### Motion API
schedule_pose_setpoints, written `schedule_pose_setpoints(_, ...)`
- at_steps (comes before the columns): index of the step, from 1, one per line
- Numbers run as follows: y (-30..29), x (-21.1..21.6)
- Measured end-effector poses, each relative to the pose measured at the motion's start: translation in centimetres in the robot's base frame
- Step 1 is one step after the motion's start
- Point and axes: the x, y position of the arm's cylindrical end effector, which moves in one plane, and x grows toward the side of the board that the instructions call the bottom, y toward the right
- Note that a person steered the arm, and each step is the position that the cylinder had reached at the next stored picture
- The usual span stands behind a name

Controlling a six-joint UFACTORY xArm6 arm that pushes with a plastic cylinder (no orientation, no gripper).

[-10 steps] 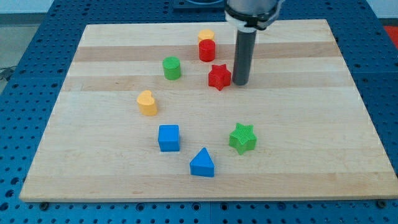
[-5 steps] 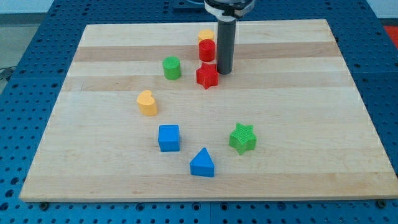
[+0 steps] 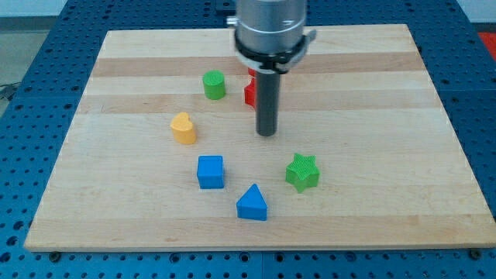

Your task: Place the red star right to the green circle

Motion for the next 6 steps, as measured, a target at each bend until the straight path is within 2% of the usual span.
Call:
schedule_pose_setpoints(1, 0.0, -0.2)
schedule_pose_setpoints(2, 0.2, -5.1)
schedule_pose_setpoints(6, 0.8, -7.0)
